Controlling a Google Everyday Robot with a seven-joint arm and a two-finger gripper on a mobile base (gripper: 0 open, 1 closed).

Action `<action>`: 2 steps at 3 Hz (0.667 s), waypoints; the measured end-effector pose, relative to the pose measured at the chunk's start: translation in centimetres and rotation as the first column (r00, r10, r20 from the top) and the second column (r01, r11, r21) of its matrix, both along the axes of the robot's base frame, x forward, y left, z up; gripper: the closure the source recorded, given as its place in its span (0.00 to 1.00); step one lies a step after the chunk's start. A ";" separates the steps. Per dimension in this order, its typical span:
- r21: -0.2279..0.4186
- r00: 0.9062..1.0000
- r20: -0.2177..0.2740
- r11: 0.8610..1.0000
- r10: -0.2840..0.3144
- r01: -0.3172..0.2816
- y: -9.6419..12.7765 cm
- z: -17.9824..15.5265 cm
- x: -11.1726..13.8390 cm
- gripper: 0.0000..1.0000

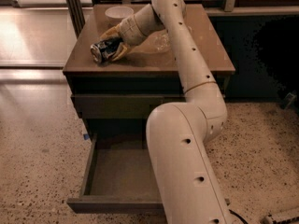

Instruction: Pick pepsi can from middle drawer and place on counter

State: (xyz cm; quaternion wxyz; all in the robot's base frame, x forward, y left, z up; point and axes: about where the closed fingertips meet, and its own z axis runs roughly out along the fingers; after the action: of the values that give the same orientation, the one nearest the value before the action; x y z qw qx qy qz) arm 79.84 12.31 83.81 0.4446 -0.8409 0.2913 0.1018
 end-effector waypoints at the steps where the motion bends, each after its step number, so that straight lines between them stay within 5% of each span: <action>1: 0.000 1.000 0.000 1.000 0.000 0.000 0.0 0.0 0.0 0.58; 2: 0.000 1.000 0.000 1.000 0.000 0.000 0.0 0.0 0.0 0.35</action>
Offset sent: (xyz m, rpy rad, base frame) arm 0.0000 0.0000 0.0000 0.0000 0.0000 0.0000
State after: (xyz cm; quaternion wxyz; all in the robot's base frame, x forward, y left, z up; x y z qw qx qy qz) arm 79.84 12.31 83.81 0.4446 -0.8409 0.2913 0.1018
